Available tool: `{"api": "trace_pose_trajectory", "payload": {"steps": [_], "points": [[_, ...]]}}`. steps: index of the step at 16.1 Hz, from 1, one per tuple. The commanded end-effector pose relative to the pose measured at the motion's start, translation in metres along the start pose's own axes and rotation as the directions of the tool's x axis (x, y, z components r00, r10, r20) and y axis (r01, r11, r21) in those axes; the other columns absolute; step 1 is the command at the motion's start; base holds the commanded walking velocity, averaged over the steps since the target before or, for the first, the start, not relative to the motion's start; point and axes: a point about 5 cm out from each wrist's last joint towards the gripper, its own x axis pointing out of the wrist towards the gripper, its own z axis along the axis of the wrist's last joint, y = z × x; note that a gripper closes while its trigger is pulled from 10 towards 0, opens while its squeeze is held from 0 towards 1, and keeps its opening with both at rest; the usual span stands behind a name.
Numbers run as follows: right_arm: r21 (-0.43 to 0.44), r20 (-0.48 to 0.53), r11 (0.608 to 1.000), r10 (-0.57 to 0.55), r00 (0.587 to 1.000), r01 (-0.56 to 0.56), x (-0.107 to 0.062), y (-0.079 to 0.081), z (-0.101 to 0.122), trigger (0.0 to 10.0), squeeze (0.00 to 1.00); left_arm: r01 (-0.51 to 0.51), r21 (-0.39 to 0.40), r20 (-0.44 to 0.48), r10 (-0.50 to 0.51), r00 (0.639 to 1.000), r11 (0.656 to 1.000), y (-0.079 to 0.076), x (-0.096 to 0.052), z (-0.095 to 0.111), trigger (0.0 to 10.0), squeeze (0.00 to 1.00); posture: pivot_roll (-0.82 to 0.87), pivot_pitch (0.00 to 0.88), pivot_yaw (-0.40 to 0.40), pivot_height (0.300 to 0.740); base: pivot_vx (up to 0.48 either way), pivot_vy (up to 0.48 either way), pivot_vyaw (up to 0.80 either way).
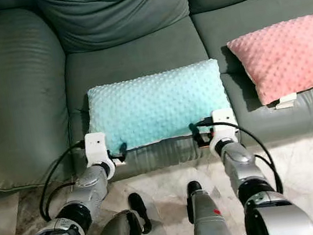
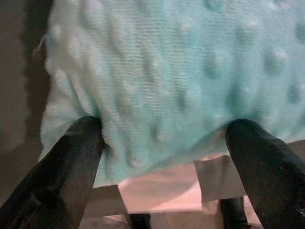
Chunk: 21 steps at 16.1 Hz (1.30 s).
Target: Move the pillow to the sofa
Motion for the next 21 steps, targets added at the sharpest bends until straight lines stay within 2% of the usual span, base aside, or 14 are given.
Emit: {"api": "trace_pose_trajectory", "payload": {"steps": [1, 2, 4, 6, 8, 13, 18, 21], "points": [[0.025, -0.085, 1.000, 0.017, 0.996, -0.015, -0.008, 0.004, -0.026, 10.0, 0.00, 0.008, -0.004, -0.096, -0.008, 0.995, 1.000, 0.004, -0.007, -0.027, 10.0, 0.00, -0.09, 0.491, 0.122, 0.740, 0.000, 0.000, 0.00], [0.024, -0.123, 0.999, 0.032, 0.992, -0.029, -0.011, 0.007, -0.036, 10.0, 0.00, 0.030, -0.014, -0.114, -0.031, 0.993, 0.999, 0.004, -0.008, -0.032, 10.0, 0.00, -0.09, 0.493, 0.125, 0.740, 0.000, 0.000, 0.00], [0.026, -0.132, 0.999, 0.036, 0.991, -0.033, -0.014, 0.007, -0.040, 10.0, 0.00, 0.029, 0.022, -0.108, -0.027, 0.994, 0.999, 0.008, -0.010, -0.035, 10.0, 0.00, -0.08, 0.489, 0.125, 0.740, 0.000, 0.000, 0.00], [-0.005, -0.160, 1.000, 0.029, 0.987, -0.030, -0.017, 0.006, -0.047, 10.0, 0.00, -0.036, 0.061, -0.140, 0.044, 0.989, 0.998, 0.017, -0.013, -0.043, 10.0, 0.00, -0.08, 0.488, 0.124, 0.740, 0.000, 0.000, 0.00], [-0.025, -0.153, 0.999, 0.020, 0.988, -0.024, -0.017, 0.003, -0.045, 10.0, 0.00, -0.066, 0.085, -0.131, 0.077, 0.988, 0.994, 0.016, -0.012, -0.040, 10.0, 0.00, -0.09, 0.488, 0.123, 0.740, 0.000, 0.000, 0.00], [-0.042, -0.095, 0.999, 0.018, 0.995, -0.022, -0.013, 0.001, -0.033, 10.0, 0.00, -0.107, 0.144, -0.054, 0.116, 0.992, 0.984, 0.003, -0.005, -0.019, 10.0, 0.00, -0.09, 0.494, 0.122, 0.740, 0.000, 0.000, 0.00], [-0.069, -0.048, 0.997, 0.026, 0.998, -0.029, -0.005, 0.004, -0.015, 10.0, 0.00, -0.177, 0.098, 0.015, 0.176, 0.984, 0.979, 0.012, 0.002, 0.008, 10.0, 0.00, -0.09, 0.494, 0.123, 0.740, 0.000, 0.000, 0.00], [-0.094, -0.032, 0.994, 0.044, 0.999, -0.047, -0.001, 0.007, -0.008, 10.0, 0.00, -0.200, 0.114, 0.037, 0.197, 0.980, 0.973, 0.016, 0.003, 0.015, 10.0, 0.00, -0.08, 0.495, 0.124, 0.740, 0.000, 0.000, 0.00]]}}
